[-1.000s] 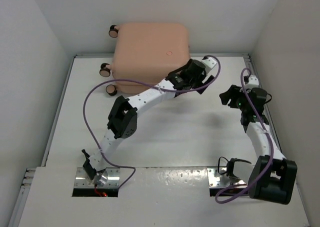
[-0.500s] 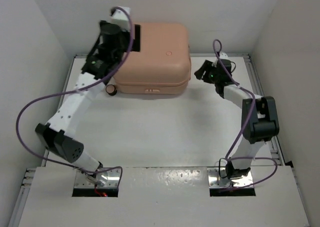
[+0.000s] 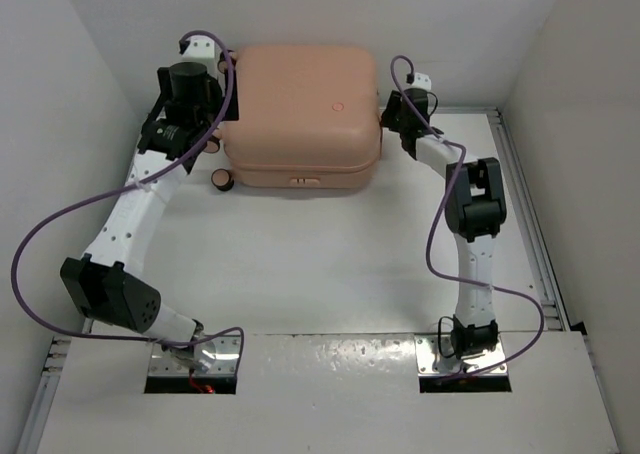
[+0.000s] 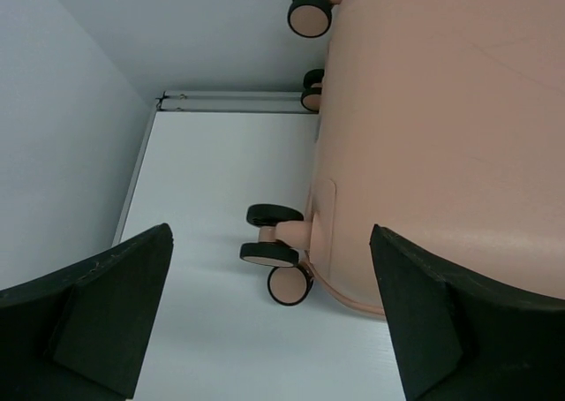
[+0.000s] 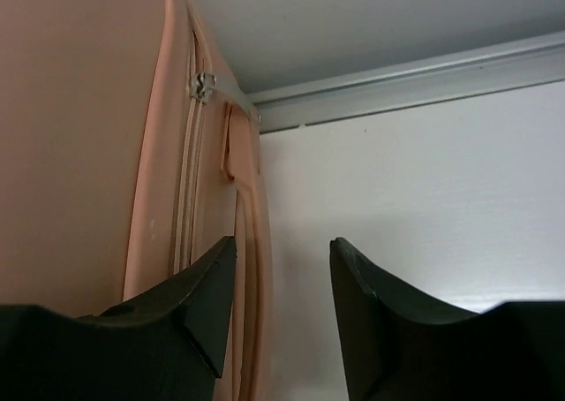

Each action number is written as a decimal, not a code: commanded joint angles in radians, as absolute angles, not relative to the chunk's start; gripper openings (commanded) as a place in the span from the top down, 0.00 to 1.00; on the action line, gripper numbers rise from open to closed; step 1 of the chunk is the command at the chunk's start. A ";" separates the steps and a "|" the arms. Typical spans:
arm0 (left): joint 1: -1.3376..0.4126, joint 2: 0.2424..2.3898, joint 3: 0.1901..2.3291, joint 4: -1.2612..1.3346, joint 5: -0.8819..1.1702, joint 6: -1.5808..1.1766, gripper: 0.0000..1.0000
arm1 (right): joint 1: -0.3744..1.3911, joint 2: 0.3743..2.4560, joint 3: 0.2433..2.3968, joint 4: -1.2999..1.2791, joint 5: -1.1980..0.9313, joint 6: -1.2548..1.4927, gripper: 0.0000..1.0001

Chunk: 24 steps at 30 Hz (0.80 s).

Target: Pack the luggage

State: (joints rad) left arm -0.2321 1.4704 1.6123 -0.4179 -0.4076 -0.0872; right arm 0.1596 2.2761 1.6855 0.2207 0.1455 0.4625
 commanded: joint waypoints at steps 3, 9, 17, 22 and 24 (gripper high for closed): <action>-0.198 1.471 1.655 -0.393 -0.394 -0.100 0.00 | 0.161 2.378 1.839 0.170 0.143 0.425 0.54; -0.198 1.489 1.655 -0.393 -0.382 -0.089 0.00 | 0.161 2.447 1.888 0.131 0.034 0.422 0.54; -0.180 1.489 1.632 -0.393 -0.382 -0.089 0.00 | 0.164 2.454 1.852 0.011 -0.052 0.305 0.73; -0.179 1.480 1.612 -0.393 -0.382 -0.089 0.00 | 0.158 2.436 1.842 -0.100 -0.110 0.270 0.53; -0.179 1.480 1.612 -0.393 -0.373 -0.089 0.00 | 0.158 2.425 1.821 -0.097 -0.117 0.272 0.88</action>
